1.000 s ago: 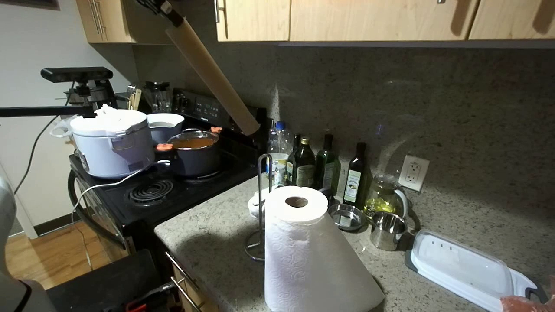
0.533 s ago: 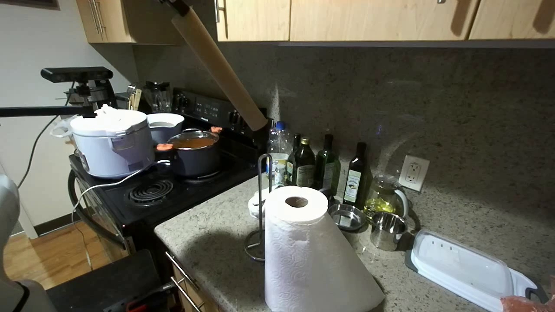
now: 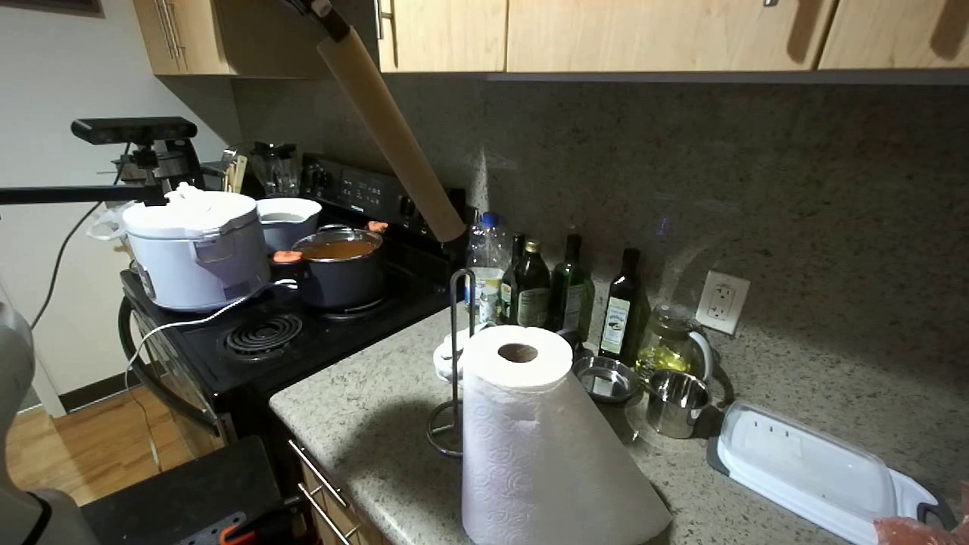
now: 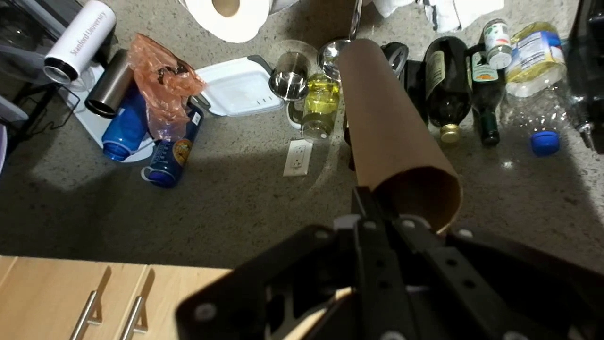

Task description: Replace the paper towel roll with the core on the stand

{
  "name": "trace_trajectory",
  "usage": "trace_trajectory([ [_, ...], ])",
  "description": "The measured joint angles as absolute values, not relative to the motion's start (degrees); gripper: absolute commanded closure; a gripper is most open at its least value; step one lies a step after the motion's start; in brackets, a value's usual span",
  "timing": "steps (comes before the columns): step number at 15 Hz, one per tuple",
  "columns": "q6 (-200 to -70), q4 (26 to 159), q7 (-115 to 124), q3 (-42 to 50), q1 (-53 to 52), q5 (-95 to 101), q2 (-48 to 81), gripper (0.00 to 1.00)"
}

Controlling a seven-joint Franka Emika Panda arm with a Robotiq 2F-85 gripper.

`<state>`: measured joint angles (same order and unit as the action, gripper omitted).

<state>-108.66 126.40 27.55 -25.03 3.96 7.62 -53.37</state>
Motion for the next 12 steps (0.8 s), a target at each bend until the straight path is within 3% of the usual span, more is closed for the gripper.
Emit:
trace_trajectory([
  [12,-108.06,125.21,27.55,-22.26,3.67,6.34,-47.73,1.0],
])
